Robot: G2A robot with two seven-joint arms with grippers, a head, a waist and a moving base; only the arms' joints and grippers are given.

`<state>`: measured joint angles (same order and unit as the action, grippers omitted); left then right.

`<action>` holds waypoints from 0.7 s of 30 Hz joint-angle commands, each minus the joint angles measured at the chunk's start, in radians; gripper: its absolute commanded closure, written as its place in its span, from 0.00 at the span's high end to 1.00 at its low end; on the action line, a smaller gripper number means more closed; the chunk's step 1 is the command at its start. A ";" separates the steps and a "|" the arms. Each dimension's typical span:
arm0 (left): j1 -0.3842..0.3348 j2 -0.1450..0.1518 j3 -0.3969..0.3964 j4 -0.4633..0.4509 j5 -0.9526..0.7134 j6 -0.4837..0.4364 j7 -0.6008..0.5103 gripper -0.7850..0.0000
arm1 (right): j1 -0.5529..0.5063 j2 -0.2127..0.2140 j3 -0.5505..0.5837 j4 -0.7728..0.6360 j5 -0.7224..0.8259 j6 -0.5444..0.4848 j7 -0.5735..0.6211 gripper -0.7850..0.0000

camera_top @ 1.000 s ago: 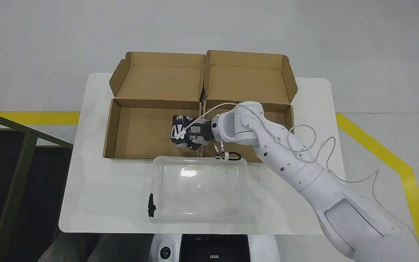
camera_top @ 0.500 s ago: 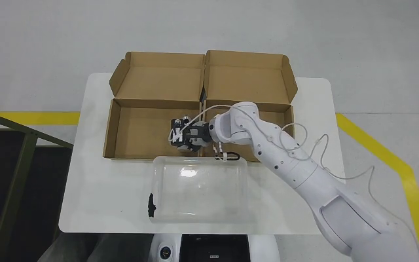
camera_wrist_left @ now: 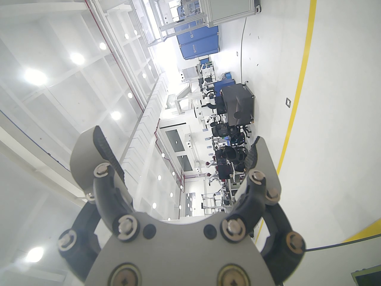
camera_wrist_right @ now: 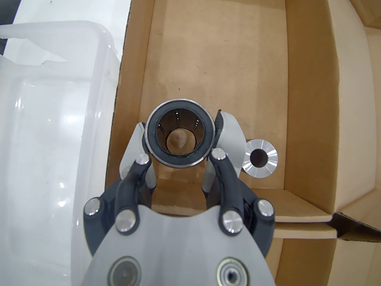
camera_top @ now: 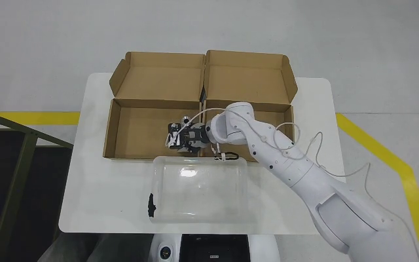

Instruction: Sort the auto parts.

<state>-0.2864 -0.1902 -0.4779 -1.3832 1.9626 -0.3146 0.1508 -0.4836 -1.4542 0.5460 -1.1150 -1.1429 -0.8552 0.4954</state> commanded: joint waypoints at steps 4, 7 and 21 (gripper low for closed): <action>0.000 0.000 0.000 0.000 0.000 0.000 0.000 1.00 | 0.000 -0.005 -0.005 0.010 -0.013 -0.007 -0.001 0.27; 0.000 0.000 0.000 0.000 0.000 0.000 0.000 1.00 | 0.001 -0.008 -0.005 0.013 -0.020 -0.011 0.000 0.33; 0.000 0.000 0.000 0.000 0.000 0.000 0.000 1.00 | -0.004 -0.013 0.001 0.005 -0.038 -0.029 0.018 0.45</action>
<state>-0.2864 -0.1902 -0.4779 -1.3832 1.9626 -0.3146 0.1508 -0.4865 -1.4673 0.5460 -1.1083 -1.1815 -0.8825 0.5120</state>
